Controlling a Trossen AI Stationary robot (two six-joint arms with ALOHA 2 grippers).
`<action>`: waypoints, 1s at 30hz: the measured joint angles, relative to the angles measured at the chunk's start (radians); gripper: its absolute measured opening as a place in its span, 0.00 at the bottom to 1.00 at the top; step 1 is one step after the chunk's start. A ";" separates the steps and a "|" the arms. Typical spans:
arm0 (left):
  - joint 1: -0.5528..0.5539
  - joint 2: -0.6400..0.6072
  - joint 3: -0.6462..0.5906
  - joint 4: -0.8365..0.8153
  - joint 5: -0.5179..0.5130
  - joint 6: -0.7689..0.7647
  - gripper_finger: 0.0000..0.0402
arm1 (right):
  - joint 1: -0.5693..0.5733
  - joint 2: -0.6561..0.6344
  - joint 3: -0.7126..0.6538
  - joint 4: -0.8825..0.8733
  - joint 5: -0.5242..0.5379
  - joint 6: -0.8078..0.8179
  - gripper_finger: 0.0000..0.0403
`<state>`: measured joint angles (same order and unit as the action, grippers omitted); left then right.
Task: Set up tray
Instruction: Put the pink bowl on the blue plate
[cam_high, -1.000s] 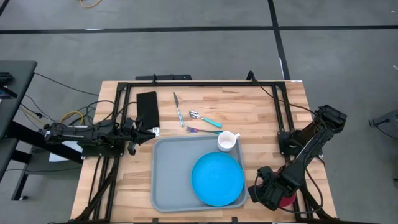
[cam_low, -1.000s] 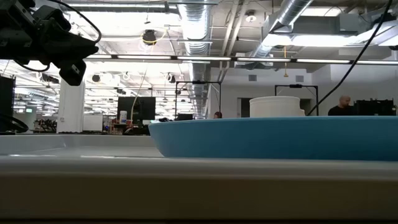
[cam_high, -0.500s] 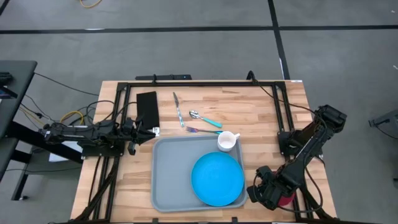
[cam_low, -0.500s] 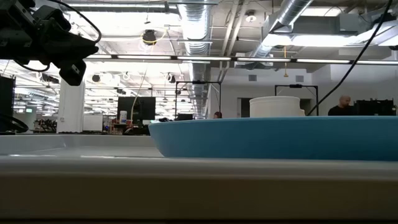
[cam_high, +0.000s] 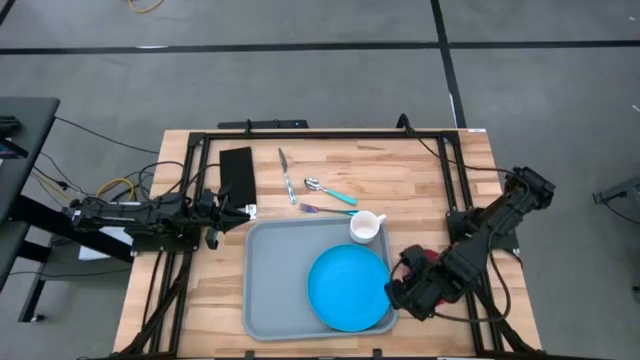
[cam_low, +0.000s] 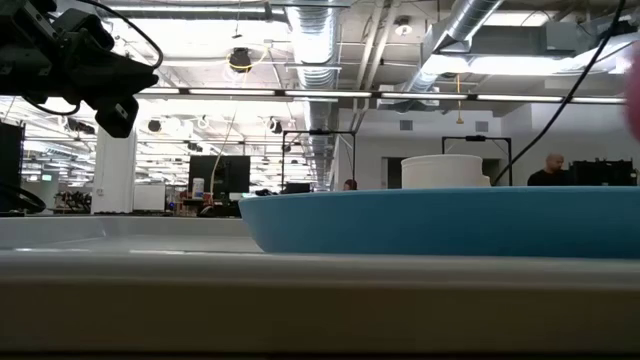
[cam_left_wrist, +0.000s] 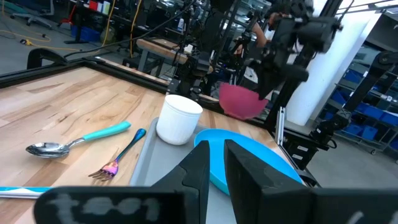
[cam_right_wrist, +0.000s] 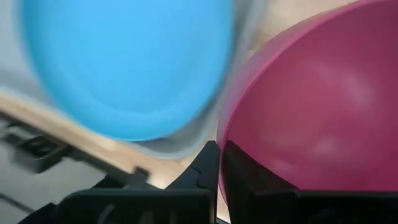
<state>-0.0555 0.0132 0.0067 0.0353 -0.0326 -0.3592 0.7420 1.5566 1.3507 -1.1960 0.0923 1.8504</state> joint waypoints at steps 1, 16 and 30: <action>0.000 0.000 0.000 0.000 0.000 0.000 0.09 | -0.013 0.000 0.023 -0.002 0.013 -0.041 0.00; 0.000 0.000 0.000 0.000 0.000 0.000 0.09 | -0.164 0.220 0.369 0.016 -0.133 -0.991 0.00; 0.000 0.000 0.000 0.000 0.000 0.000 0.09 | -0.181 0.315 0.412 -0.124 -0.189 -1.659 0.00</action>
<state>-0.0554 0.0132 0.0068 0.0353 -0.0326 -0.3592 0.5606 1.8718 1.7630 -1.3197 -0.0965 0.1917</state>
